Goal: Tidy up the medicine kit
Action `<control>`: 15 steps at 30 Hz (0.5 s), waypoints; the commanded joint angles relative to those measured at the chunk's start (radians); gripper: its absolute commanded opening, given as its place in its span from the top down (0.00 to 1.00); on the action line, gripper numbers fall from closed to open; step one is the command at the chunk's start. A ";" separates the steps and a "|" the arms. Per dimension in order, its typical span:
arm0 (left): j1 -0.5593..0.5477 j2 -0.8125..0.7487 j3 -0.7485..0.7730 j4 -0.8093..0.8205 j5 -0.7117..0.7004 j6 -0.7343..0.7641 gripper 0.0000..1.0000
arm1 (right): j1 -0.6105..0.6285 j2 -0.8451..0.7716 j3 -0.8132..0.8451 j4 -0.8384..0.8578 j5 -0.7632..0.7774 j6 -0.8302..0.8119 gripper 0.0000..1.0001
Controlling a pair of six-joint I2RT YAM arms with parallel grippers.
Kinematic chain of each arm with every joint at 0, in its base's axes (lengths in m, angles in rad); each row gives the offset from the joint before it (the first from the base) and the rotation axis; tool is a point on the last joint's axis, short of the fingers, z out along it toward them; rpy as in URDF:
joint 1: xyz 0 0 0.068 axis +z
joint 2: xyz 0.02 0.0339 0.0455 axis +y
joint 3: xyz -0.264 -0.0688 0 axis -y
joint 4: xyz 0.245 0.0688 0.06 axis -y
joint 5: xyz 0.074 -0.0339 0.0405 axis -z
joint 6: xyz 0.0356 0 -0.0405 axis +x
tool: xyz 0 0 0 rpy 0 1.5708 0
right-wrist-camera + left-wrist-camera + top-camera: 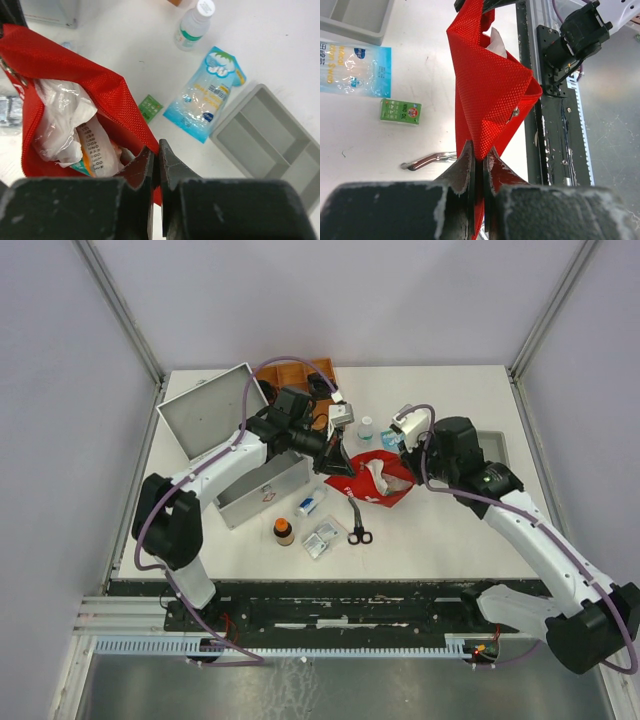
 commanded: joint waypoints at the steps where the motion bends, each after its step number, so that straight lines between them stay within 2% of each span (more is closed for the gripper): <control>1: 0.012 0.004 0.029 -0.093 -0.001 0.032 0.97 | -0.028 -0.030 0.036 0.033 -0.112 0.031 0.87; 8: -0.013 0.011 0.049 -0.078 0.073 -0.065 0.97 | 0.056 -0.022 0.006 0.122 0.022 -0.077 0.71; 10: -0.015 0.009 0.047 -0.070 0.093 -0.082 0.97 | 0.061 -0.008 0.023 0.115 0.011 -0.096 0.69; 13: -0.014 0.002 0.046 -0.046 0.097 -0.113 0.97 | 0.070 0.003 0.024 0.088 -0.058 -0.142 0.56; 15: -0.015 -0.001 0.046 -0.039 0.111 -0.128 0.97 | 0.082 0.001 0.002 0.086 -0.061 -0.186 0.53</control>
